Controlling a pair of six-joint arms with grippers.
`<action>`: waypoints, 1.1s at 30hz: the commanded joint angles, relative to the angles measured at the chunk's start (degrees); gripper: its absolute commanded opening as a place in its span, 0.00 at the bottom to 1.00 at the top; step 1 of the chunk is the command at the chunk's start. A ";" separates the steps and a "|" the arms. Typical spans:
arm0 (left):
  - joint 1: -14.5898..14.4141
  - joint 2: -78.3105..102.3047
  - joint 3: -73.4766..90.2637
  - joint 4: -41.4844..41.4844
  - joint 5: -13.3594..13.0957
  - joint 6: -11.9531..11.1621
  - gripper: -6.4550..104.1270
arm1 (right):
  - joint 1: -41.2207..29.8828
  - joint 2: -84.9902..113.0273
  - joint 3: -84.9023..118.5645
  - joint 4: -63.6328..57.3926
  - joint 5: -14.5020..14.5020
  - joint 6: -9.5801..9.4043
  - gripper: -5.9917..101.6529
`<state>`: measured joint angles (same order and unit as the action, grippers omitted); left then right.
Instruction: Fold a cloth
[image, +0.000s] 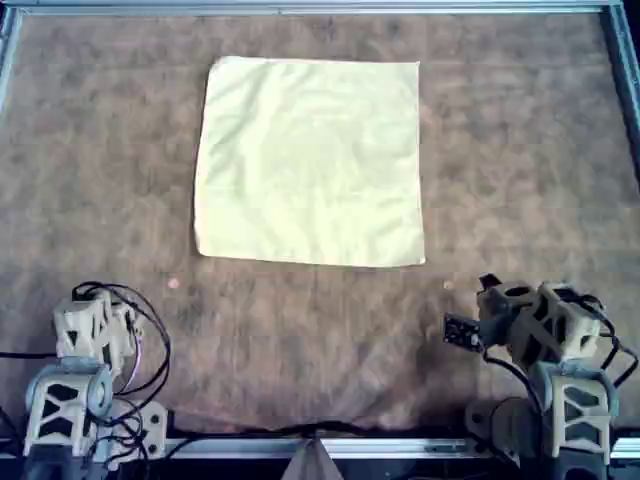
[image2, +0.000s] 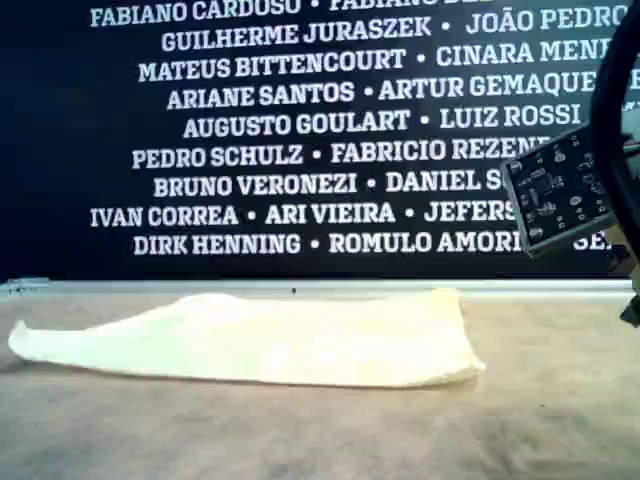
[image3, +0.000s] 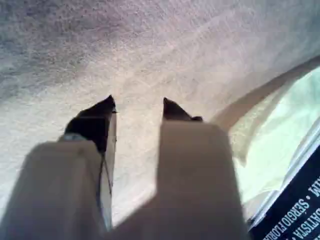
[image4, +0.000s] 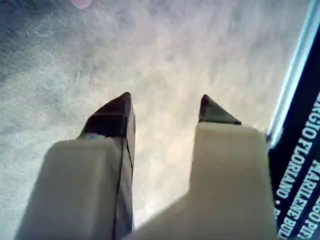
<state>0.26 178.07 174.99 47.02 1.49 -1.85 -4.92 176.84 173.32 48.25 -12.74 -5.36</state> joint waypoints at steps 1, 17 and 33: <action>1.05 0.09 -2.29 0.00 -0.26 0.26 0.37 | 0.26 1.76 0.62 0.79 0.26 -0.18 0.55; 0.88 0.00 -2.29 0.09 -0.26 0.26 0.37 | -0.18 1.76 0.62 0.79 0.35 -0.26 0.55; 0.26 0.35 -2.37 -0.88 0.79 0.18 0.37 | 0.09 2.20 -2.29 -0.18 -0.53 -0.26 0.56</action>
<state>0.26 178.07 174.99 47.02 1.49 -1.85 -5.27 176.84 172.88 48.43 -12.92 -5.36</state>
